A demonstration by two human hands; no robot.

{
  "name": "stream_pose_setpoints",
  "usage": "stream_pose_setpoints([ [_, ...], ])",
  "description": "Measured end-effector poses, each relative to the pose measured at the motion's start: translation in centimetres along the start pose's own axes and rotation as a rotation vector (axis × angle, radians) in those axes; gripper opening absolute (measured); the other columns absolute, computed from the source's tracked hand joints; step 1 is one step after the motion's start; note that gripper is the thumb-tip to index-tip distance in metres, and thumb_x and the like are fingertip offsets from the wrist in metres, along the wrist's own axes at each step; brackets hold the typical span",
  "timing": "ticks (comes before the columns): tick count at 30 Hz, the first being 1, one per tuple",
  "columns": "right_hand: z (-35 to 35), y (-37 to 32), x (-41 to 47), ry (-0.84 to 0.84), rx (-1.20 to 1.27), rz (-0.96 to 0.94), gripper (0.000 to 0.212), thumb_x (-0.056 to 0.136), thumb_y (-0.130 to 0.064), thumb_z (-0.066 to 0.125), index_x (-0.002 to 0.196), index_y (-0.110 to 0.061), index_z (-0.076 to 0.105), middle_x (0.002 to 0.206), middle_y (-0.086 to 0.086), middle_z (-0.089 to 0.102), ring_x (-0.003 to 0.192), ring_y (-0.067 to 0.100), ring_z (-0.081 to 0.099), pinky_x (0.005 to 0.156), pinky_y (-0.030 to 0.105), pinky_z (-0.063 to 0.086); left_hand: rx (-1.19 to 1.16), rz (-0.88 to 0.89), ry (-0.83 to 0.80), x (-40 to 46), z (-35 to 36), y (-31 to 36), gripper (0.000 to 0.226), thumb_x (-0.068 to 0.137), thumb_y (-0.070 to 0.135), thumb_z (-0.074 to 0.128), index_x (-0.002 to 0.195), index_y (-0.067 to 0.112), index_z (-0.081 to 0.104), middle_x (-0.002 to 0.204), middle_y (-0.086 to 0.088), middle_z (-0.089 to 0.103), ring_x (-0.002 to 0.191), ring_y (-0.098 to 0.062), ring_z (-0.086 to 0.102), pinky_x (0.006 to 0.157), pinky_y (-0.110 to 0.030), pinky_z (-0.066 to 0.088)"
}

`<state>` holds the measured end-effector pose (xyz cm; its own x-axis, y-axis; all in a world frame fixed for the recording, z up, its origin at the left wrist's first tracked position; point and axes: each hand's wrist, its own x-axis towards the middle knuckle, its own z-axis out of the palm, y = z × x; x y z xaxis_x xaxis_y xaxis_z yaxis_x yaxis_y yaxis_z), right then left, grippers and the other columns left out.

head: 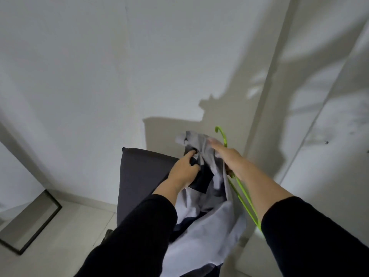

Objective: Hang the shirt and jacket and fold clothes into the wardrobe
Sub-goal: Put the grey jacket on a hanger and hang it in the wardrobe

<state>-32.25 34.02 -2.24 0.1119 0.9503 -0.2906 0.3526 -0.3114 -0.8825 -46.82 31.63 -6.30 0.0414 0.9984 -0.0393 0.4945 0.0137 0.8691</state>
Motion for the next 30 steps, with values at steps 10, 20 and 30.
stream_pose_setpoints([
  [10,-2.1,2.3,-0.5,0.108,-0.026,0.051,0.011,0.084,-0.016,0.063,0.088,-0.008,0.055,0.066,0.008,0.052,0.061,0.02,0.047,0.054,0.026,0.033,-0.309,-0.209,-0.253,-1.5,0.7,3.3,0.028,0.081,-0.004,0.045,0.096,-0.001,0.068,0.096,-0.013,0.066,0.077,-0.024,0.061,0.063,-0.023,0.051],
  [20,-8.2,0.6,-6.3,0.135,0.161,-0.115,0.022,0.065,-0.029,0.07,0.079,-0.013,0.069,0.083,0.013,0.07,0.079,0.026,0.065,0.071,0.032,0.046,-0.353,-0.197,-0.175,0.1,4.4,6.9,0.02,0.099,0.01,0.043,0.082,0.005,0.053,0.084,-0.014,0.054,0.062,-0.018,0.046,0.058,-0.028,0.042],
  [30,-20.4,2.6,-16.0,0.45,0.125,-0.104,0.01,0.083,-0.02,0.066,0.078,-0.012,0.062,0.067,0.001,0.061,0.057,0.013,0.058,0.047,0.021,0.042,-0.094,0.242,-0.097,-3.0,7.8,17.6,0.033,0.098,0.026,0.044,0.118,0.005,0.059,0.1,-0.015,0.062,0.088,-0.028,0.058,0.069,-0.031,0.043],
])
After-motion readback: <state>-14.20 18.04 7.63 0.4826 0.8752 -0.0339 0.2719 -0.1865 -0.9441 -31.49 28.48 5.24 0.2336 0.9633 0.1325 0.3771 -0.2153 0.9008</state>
